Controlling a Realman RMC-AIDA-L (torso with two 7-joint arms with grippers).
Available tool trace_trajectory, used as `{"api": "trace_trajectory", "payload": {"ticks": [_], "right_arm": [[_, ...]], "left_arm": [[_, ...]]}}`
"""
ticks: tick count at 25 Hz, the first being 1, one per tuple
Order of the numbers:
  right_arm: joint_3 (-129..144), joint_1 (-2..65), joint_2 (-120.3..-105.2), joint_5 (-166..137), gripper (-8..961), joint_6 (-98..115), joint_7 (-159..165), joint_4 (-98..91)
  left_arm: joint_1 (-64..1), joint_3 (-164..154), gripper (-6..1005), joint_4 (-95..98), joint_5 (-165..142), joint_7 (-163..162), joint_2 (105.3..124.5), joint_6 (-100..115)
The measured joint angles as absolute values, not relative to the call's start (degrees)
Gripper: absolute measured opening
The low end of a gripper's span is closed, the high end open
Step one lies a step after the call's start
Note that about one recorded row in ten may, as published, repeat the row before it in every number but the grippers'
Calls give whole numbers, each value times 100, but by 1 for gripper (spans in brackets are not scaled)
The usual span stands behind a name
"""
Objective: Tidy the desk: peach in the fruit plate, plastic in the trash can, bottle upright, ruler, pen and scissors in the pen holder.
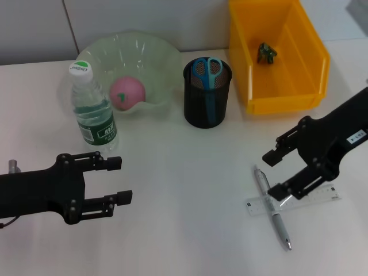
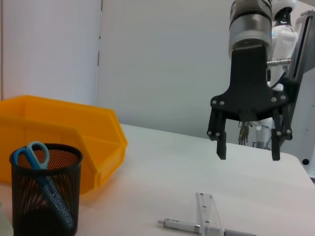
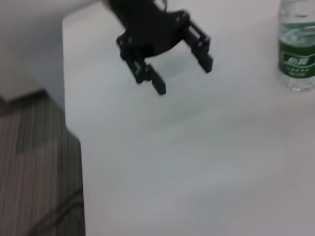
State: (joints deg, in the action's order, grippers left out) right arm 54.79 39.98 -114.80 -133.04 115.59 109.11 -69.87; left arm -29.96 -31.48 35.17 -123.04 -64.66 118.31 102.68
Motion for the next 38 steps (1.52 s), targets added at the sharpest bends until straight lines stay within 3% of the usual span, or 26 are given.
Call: {"api": "trace_trajectory", "payload": {"ticks": [7, 12, 38], "right_arm": [[6304, 4375, -11553, -14023, 722, 11508, 10776, -7115], [6758, 4512, -11794, -14587, 712, 11106, 10375, -7208], [8126, 4751, -11908, -14904, 659, 9849, 10131, -6019]], "left_arm": [[-2944, -3234, 702, 3507, -12362, -6484, 11830, 10223], [-2942, -3227, 703, 3506, -12328, -6588, 11835, 10203], [-2992, -3224, 706, 3512, -12299, -6822, 11838, 10194]]}}
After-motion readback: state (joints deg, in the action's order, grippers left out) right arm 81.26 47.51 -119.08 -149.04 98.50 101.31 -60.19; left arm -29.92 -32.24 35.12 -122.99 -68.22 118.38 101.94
